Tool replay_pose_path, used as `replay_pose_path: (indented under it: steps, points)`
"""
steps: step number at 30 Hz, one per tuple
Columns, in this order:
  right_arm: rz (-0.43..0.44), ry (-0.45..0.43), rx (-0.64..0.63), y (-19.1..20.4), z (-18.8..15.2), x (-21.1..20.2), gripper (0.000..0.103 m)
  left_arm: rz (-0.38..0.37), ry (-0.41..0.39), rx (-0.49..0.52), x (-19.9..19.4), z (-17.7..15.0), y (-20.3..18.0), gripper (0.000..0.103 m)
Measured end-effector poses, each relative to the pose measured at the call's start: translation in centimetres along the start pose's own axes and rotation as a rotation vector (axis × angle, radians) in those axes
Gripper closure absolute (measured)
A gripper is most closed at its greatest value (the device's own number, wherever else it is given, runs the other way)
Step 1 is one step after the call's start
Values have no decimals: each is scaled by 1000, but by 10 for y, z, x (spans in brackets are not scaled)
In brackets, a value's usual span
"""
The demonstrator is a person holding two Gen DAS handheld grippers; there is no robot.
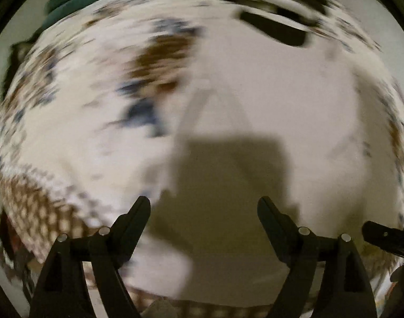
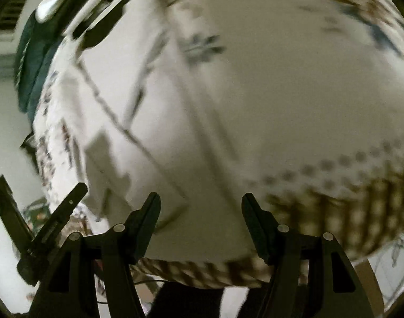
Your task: Fold small clothes
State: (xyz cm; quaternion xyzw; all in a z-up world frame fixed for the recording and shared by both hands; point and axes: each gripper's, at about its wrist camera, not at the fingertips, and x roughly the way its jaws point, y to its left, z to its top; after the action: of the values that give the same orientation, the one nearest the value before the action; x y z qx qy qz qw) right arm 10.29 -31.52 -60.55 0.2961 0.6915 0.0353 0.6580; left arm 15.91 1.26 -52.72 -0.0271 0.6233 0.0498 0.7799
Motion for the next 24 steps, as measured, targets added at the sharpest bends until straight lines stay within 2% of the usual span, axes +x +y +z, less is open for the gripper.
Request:
replay_pose_path:
  steps: [3, 4, 5, 6, 7, 11, 14, 15, 17, 18, 19, 21, 22, 23, 24]
  points:
    - [33, 61, -3, 3, -7, 28, 37, 51, 23, -72, 6, -8, 36, 21]
    - [30, 77, 2, 0, -9, 38, 42, 53, 40, -90, 9, -12, 44, 21]
    - [17, 76, -3, -2, -12, 41, 54, 55, 57, -103, 12, -16, 51, 21]
    - [-5, 66, -19, -1, -15, 43, 89, 53, 75, -110, 14, -22, 59, 21]
    - [-61, 59, -43, 2, -16, 42, 100, 56, 81, -106, 15, -25, 60, 21]
    - [-158, 50, -83, -17, -34, 13, 100, 50, 109, -65, 18, -37, 64, 21]
    - [-169, 89, -103, -23, -33, 3, 100, 22, 132, -50, 22, -48, 63, 21]
    - [-166, 101, -97, -21, -29, 2, 96, 9, 147, -44, 26, -51, 60, 21]
    - [-147, 112, -67, -26, -28, -6, 75, -39, 185, -35, 34, -60, 53, 23]
    - [-133, 104, -43, -20, -21, -5, 57, -72, 195, -36, 36, -63, 51, 23]
    - [-117, 85, -14, -29, -20, -17, 47, -98, 196, -38, 37, -66, 50, 23]
    - [-128, 49, 68, -56, -21, -38, 45, -156, 201, -42, 41, -73, 54, 28]
    - [-124, 53, 97, -70, -19, -43, 44, -181, 208, -40, 44, -76, 52, 35]
    - [-121, 64, 116, -79, -20, -43, 44, -199, 215, -36, 46, -79, 51, 48]
    - [-124, 81, 131, -88, -21, -42, 44, -206, 221, -32, 49, -81, 49, 56]
